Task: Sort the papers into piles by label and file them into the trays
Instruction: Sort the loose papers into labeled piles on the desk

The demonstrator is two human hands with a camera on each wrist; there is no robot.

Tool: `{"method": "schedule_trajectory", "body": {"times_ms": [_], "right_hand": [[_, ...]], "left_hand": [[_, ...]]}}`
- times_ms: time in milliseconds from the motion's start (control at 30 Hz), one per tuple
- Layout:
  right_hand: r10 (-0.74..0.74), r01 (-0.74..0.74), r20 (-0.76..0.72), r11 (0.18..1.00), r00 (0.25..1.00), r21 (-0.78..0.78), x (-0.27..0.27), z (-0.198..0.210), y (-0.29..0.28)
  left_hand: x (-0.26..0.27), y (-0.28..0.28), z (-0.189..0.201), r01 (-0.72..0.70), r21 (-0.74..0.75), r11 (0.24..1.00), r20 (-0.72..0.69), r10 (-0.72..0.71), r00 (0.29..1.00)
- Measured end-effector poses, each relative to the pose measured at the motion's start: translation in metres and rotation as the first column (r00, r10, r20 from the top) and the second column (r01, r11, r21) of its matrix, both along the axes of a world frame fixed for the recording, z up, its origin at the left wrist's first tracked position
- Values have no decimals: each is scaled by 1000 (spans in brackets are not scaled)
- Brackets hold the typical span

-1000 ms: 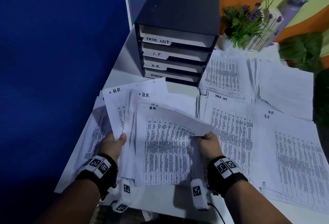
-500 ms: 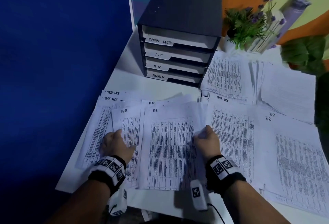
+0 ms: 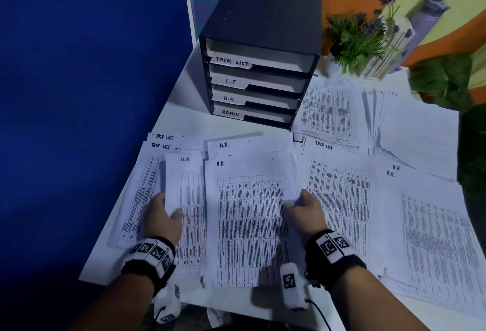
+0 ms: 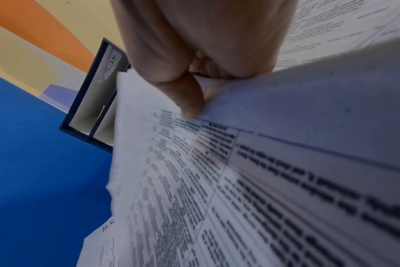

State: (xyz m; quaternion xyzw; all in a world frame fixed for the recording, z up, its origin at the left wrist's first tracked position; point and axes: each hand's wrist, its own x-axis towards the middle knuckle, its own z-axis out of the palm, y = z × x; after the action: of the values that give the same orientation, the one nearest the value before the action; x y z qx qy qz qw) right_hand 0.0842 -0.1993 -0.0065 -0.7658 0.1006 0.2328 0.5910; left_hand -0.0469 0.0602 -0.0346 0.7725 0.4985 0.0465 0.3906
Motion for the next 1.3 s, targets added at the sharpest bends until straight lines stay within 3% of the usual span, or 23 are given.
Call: {"method": "schedule_trajectory", "body": {"times_ms": [133, 267, 500, 700, 900, 1100, 1200, 1233, 1300], "right_hand": [[49, -44, -38, 991, 998, 123, -5, 1, -6], [111, -100, -56, 979, 992, 176, -9, 1, -5], [106, -83, -61, 950, 993, 302, -16, 5, 1], [42, -32, -25, 948, 999, 317, -16, 7, -2], [57, -60, 20, 958, 998, 281, -15, 7, -3], [87, -98, 48, 943, 995, 317, -15, 35, 15], [-6, -73, 234, 942, 972, 327, -10, 59, 30], [-48, -60, 297, 937, 954, 343, -9, 69, 33], [-96, -98, 426, 906, 899, 411, -11, 86, 36]], "left_hand": [[-1, 0, 16, -4, -35, 999, 107, 8, 994], [1, 4, 22, 16, -240, 971, 291, 56, 955], [0, 3, 17, 14, -389, 921, 370, 141, 918], [2, 2, 20, -66, -384, 921, 401, 231, 886], [-1, 6, 20, -21, -371, 928, 368, 168, 914], [17, -28, 75, 21, -388, 922, 336, 120, 934], [30, -42, 110, 129, -272, 954, 545, 42, 838], [34, -44, 120, 113, -216, 970, 613, 45, 789], [39, -44, 129, 58, -134, 989, 652, 44, 757]]}}
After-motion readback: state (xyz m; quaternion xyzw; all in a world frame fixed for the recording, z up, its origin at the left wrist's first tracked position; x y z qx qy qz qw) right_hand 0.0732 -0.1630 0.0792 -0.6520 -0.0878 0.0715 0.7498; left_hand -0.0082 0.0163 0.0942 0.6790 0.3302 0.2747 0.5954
